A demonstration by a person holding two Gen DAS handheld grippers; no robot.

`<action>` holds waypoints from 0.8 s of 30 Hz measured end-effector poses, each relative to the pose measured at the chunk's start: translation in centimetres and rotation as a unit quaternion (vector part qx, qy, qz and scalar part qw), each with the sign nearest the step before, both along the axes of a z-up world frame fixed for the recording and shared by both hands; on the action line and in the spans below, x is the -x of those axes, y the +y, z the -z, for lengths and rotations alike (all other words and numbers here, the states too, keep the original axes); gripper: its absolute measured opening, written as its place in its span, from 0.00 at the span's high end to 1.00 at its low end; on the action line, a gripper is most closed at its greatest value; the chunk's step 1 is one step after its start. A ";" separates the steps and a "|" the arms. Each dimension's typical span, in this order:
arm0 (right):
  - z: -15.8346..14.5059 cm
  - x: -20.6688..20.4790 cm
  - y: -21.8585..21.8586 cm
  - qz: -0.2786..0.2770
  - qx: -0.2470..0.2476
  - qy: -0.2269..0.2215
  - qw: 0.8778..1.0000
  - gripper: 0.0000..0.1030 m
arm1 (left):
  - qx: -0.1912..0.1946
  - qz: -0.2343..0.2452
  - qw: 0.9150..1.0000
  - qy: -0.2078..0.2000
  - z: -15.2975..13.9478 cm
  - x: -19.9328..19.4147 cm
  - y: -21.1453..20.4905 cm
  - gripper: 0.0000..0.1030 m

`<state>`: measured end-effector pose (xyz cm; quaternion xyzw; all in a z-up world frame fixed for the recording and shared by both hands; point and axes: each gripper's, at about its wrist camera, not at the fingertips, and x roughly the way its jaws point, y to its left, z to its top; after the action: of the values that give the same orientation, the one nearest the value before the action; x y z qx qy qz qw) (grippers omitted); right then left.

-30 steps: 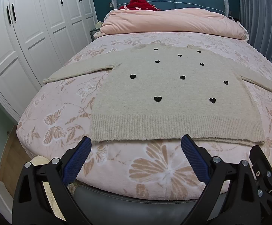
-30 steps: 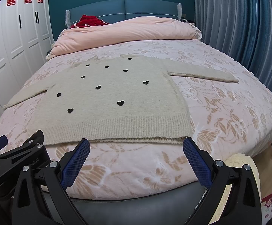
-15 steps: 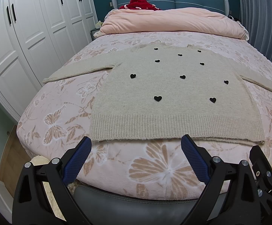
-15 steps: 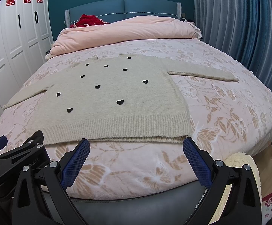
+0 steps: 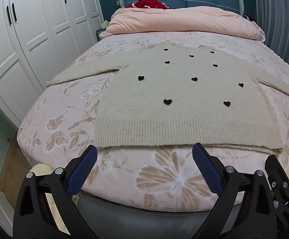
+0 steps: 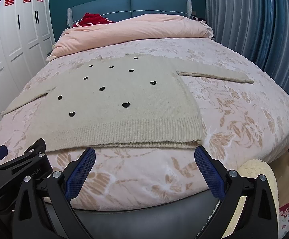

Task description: Fold small clothes

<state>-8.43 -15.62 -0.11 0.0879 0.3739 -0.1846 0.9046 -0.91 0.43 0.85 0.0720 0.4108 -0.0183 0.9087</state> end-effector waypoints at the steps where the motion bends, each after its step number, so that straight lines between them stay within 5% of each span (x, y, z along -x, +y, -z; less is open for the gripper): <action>1: 0.1 0.0 0.0 0.001 -0.001 0.001 1.000 0.05 | 0.000 0.000 1.000 0.001 0.1 0.0 -0.1 0.09; 10: 1.7 -1.2 -0.7 -0.007 -0.037 0.022 0.999 0.05 | -0.003 0.001 1.000 0.016 1.3 -0.7 -0.4 0.09; 14: 2.5 -2.6 -4.1 -0.011 -0.089 0.021 0.996 0.05 | 0.047 -0.004 0.998 0.033 1.4 -2.0 0.5 0.06; 19: 1.6 -5.3 -16.1 0.081 -0.143 -0.012 0.986 0.05 | 0.079 -0.034 0.996 0.022 0.5 -4.2 2.0 0.05; 24: 1.7 -8.4 -32.2 0.202 -0.186 -0.051 0.960 0.05 | 0.069 -0.044 0.996 0.023 0.3 -6.9 2.3 0.05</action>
<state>-0.06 -47.78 -1.81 0.3380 0.3292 -0.2855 0.8342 5.94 2.70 0.50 -0.0092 0.4322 -0.0081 0.9017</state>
